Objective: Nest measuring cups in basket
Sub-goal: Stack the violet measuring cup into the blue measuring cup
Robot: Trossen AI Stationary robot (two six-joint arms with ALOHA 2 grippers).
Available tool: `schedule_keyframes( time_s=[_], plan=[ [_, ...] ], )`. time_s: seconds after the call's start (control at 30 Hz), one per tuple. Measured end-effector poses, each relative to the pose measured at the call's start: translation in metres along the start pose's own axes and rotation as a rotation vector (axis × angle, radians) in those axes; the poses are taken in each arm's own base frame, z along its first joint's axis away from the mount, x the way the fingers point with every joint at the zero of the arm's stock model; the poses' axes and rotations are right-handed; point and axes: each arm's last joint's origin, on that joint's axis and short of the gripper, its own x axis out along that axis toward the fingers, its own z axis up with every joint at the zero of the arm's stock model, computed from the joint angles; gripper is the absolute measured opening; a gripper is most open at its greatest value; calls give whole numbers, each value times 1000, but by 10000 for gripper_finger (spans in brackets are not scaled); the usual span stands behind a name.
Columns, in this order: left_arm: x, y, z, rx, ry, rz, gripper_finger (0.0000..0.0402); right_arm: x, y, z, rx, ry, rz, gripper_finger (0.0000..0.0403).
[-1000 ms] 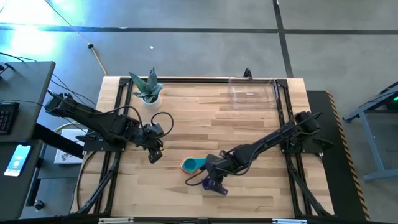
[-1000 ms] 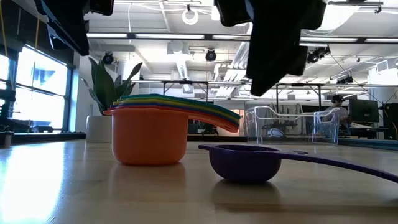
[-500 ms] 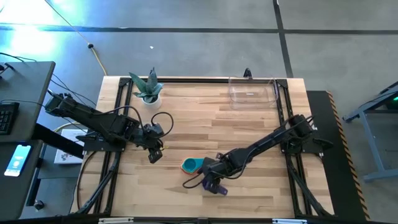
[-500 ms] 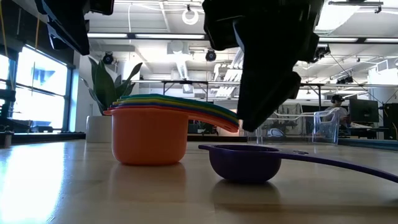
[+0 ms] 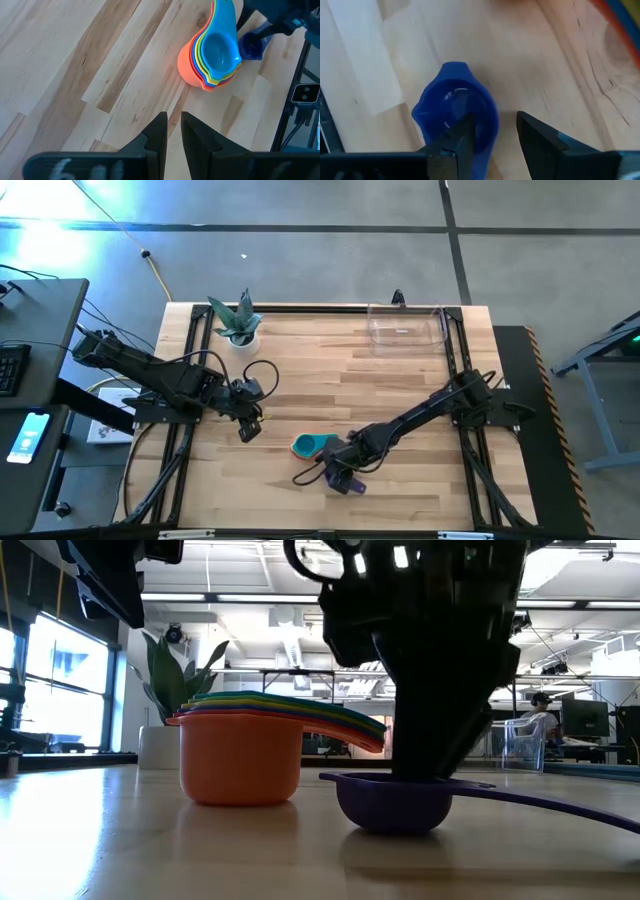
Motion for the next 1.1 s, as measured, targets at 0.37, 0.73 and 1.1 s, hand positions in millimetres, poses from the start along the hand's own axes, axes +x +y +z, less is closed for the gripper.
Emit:
schedule_keyframes(
  time_s=[0.37, 0.73, 1.1],
  plan=[
    [0, 0, 0, 1, 0, 0, 46, 1, -4, 3, 67, 54, 39, 10],
    [0, 0, 0, -7, 0, 0, 46, -35, -8, 21, 56, 33, 131, 4],
    [1, 5, 6, -119, 10, -10, 46, -112, -18, 81, -130, -29, 40, 2]
  ],
)
